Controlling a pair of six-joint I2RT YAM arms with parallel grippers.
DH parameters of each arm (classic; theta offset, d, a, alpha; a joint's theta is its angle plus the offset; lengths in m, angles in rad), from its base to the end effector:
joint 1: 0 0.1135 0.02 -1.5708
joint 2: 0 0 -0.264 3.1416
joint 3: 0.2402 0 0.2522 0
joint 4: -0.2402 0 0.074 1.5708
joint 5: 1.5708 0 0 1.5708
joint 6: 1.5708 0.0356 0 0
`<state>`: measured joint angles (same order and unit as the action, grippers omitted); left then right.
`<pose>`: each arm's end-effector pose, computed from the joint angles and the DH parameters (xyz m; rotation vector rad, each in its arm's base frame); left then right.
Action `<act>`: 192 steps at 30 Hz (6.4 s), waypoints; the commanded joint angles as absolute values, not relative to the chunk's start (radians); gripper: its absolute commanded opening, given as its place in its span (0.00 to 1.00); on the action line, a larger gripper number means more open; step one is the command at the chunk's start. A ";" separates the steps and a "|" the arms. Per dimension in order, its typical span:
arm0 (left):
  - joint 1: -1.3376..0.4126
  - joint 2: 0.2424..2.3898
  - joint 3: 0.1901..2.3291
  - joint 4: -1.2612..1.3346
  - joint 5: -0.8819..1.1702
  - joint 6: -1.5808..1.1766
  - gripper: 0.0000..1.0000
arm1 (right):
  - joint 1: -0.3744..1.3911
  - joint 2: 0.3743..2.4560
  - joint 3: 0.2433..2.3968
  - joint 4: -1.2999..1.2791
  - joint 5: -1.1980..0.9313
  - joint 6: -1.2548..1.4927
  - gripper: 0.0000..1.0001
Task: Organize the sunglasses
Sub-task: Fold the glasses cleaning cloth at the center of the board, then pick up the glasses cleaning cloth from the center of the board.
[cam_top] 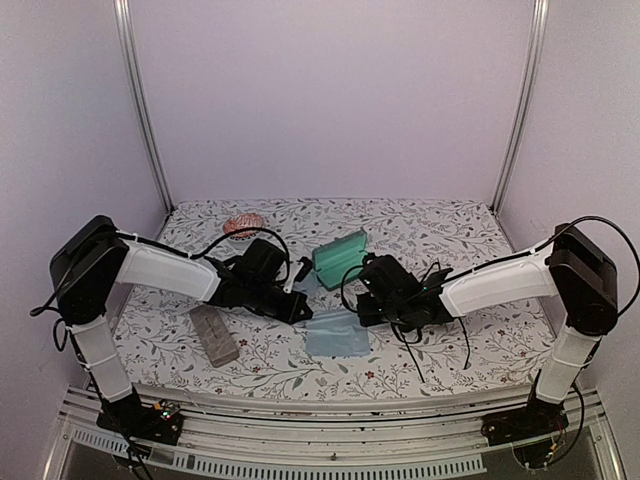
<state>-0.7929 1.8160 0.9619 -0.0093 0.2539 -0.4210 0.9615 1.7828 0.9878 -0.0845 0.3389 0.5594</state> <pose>0.2468 -0.2633 0.1419 0.5968 2.5142 -0.8142 0.2149 0.2872 0.1559 -0.3345 2.3818 0.2983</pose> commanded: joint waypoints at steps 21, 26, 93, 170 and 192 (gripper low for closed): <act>-0.841 1.874 0.944 0.123 0.088 -0.371 0.00 | 0.970 1.804 0.915 0.055 0.414 0.546 0.02; -0.844 1.858 0.938 0.123 0.074 -0.367 0.00 | 0.971 1.801 0.917 0.055 0.399 0.548 0.02; -0.856 1.738 0.827 0.221 0.412 -0.449 0.32 | 0.979 1.748 0.974 -0.093 0.026 0.756 0.29; -0.877 1.956 1.075 -0.233 0.185 -0.799 0.00 | 0.997 2.033 1.264 -0.590 0.183 0.965 0.02; -0.797 1.911 1.316 -0.201 0.128 -0.800 0.00 | 0.810 1.902 1.401 -0.394 0.232 0.523 0.02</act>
<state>-0.8276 1.8927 1.2583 -0.2176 0.1417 -0.7914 0.8536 1.9125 1.3445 -0.4515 0.2108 0.6609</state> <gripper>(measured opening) 0.009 0.021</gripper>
